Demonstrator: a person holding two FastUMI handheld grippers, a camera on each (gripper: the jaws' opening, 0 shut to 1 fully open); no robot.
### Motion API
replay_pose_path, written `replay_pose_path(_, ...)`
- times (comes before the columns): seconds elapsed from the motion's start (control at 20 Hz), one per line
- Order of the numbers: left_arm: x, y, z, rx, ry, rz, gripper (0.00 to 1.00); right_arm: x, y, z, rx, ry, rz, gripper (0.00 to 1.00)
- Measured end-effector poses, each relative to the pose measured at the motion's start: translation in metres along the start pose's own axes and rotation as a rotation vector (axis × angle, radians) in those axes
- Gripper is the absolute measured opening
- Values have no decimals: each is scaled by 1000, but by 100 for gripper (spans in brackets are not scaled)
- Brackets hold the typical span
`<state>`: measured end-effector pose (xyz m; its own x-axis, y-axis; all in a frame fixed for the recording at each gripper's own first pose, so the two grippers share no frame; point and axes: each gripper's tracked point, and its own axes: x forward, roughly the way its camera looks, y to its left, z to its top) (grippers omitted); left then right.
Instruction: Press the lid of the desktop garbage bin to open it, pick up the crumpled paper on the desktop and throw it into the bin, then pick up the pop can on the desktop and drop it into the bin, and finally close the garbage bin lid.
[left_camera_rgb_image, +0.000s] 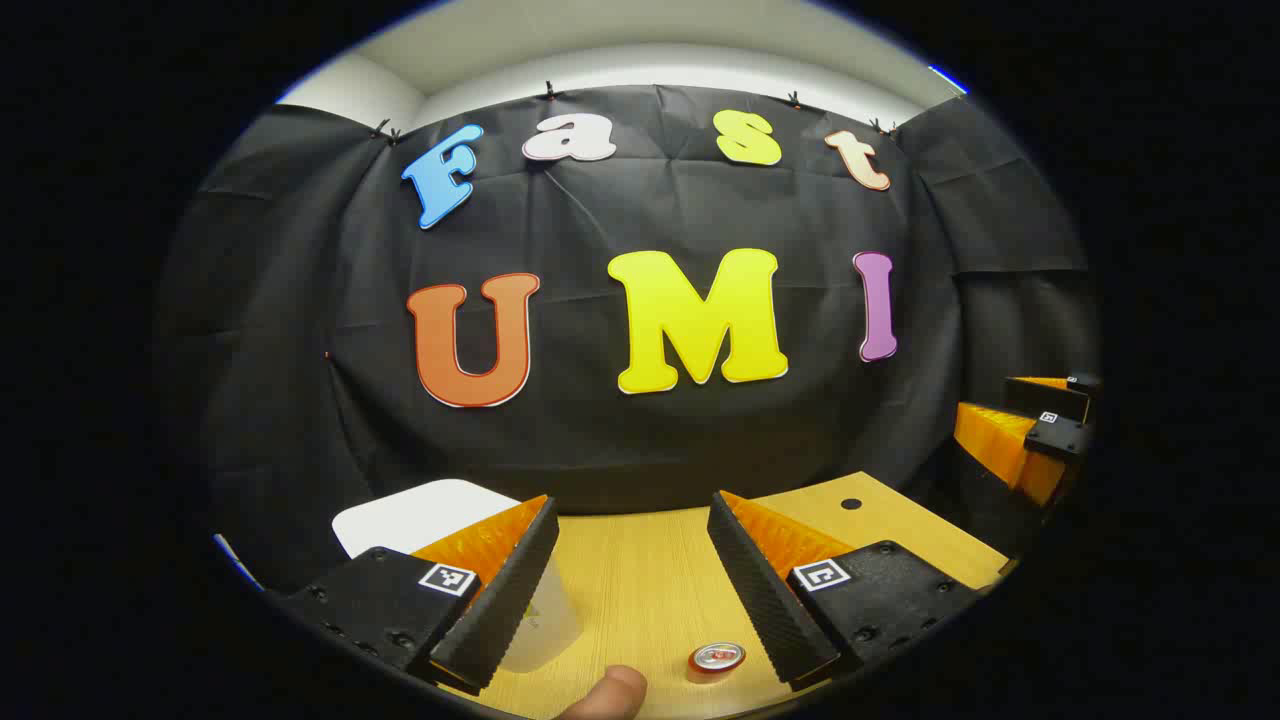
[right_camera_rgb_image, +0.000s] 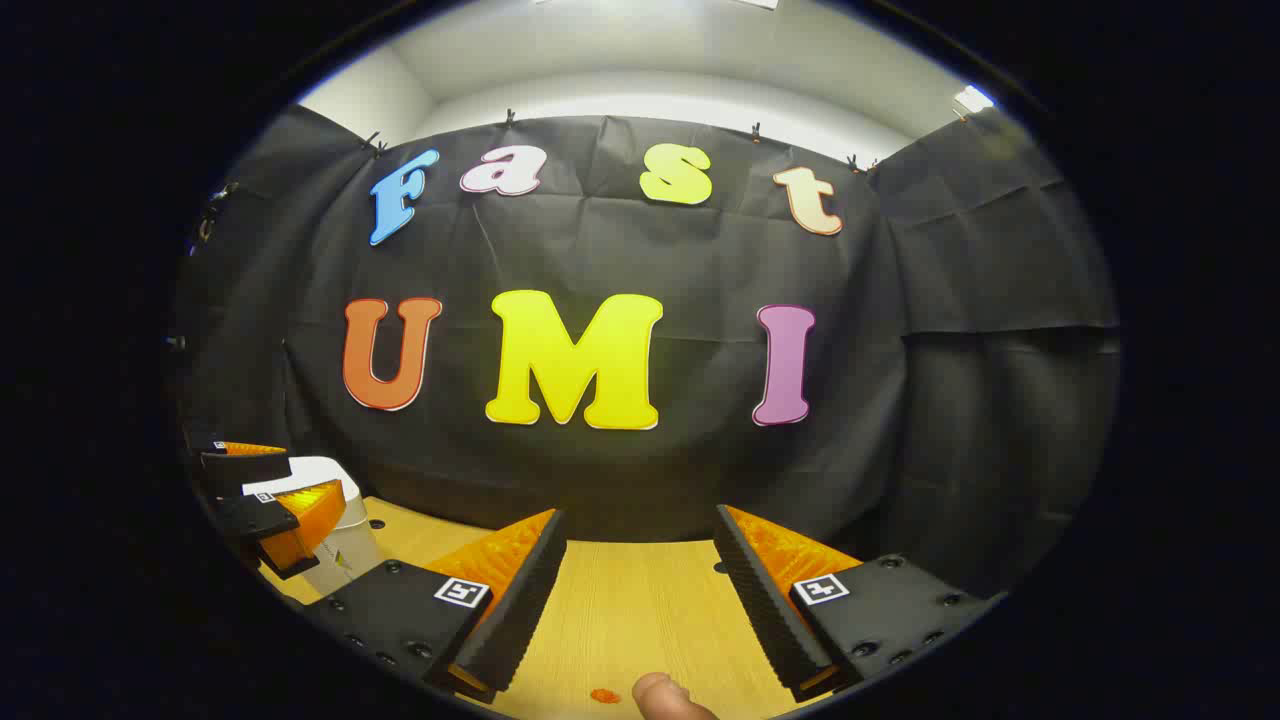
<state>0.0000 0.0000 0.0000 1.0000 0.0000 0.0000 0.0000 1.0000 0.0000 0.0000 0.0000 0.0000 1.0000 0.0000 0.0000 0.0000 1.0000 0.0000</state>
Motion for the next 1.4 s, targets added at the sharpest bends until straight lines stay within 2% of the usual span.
replay_pose_path(1.4,-5,-11,2,12,-9,2,99,-2,-7,0,-5,-7,19,94)
